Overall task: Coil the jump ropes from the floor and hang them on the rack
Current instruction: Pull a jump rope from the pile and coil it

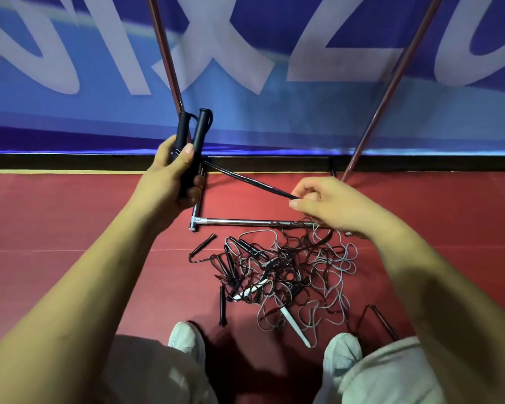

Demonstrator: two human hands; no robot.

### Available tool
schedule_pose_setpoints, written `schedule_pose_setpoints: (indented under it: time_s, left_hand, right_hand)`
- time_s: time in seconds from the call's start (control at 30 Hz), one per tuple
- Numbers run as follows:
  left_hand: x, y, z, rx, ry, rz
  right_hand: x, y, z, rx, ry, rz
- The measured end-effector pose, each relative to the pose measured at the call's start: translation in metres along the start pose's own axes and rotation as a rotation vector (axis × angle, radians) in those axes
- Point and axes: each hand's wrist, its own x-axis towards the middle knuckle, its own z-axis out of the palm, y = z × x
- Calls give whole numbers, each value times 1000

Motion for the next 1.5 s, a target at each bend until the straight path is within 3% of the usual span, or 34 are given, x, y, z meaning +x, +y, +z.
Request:
schedule_pose_setpoints:
  time_s: [0.17,0.4,0.63,0.87,1.03,1.27,1.43,1.5]
  left_hand:
    - [1,0,-3,175,49,12]
    - [4,-23,-10,955,93,76]
    - [-1,-40,4,1322,-21,36]
    - [-9,-66,18,1447,-165,-36]
    - [-16,-76,28,1474,-328,-18]
    - [-23,-70,34,1294,-694,107]
    - [-19,-61,26,1321,-777,155]
    - [-24,-55,31,1126,-831,101]
  right_hand:
    - [-7,-11,-11,42,17,-25]
    - [-12,-27,-8,186,-12,-86]
    - [-12,-39,0,263,37,-136]
    - [-16,-48,6,99,33,-163]
    - [-17,-43,1,178,77,-155]
    - [-11,-31,-12,178,235,-104]
    - [-4,-19,-17,-16,281,-88]
    - [-1,-12,-16,-26,329,-78]
